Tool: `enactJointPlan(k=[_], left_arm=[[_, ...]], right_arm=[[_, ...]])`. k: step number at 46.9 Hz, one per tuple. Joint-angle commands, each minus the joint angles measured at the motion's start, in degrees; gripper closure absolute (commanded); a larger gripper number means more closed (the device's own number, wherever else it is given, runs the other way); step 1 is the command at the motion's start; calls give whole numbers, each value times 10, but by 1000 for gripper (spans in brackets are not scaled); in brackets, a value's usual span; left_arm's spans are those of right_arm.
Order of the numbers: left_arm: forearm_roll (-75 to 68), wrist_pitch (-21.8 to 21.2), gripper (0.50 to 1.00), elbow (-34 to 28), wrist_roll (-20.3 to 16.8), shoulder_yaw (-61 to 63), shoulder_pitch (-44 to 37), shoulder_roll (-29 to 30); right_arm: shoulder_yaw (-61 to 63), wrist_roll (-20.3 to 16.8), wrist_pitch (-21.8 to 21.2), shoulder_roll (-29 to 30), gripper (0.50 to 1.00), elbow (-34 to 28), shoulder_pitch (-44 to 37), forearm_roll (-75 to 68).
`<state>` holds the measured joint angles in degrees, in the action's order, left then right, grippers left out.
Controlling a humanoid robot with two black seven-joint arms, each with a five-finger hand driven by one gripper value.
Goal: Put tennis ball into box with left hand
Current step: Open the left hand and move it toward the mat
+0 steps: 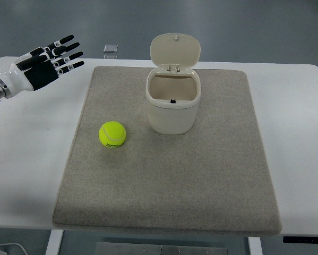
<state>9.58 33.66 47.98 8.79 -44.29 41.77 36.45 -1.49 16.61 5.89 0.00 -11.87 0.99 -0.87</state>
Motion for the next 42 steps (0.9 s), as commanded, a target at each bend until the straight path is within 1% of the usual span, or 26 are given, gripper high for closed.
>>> enactJointPlan(k=[1,5,14,21,26,29,33,34,38,42], left_arm=[[1,-5,506,4,0,-1,-1,-1],[1,-13,506,7,0,-1,-2,1],[2,-15,506,8,0,-7,5,5],[1,-42,506,8,0,-6,5,7],[0,-36,506,13,-2,-9,5,22],[-1,-19,506,23,-3,-9,4,40],[-11,13,506,26,-4,-10,5,58],[-17,13,506,26,-4,-10,6,60],[-66,13,506,27,-5,-11,7,63],[-161,13,506,42,-24,-16,8,70]], right_arm=[[0,0,0,0,562,0,0,0],[0,0,0,0,562,0,0,0],[0,0,0,0,560,0,0,0],[0,0,0,0,562,0,0,0],[0,0,0,0,562,0,0,0],[0,0,0,0,562,0,0,0],[0,0,0,0,562,0,0,0],[0,0,0,0,562,0,0,0],[0,0,0,0,560,0,0,0],[0,0,0,0,562,0,0,0]])
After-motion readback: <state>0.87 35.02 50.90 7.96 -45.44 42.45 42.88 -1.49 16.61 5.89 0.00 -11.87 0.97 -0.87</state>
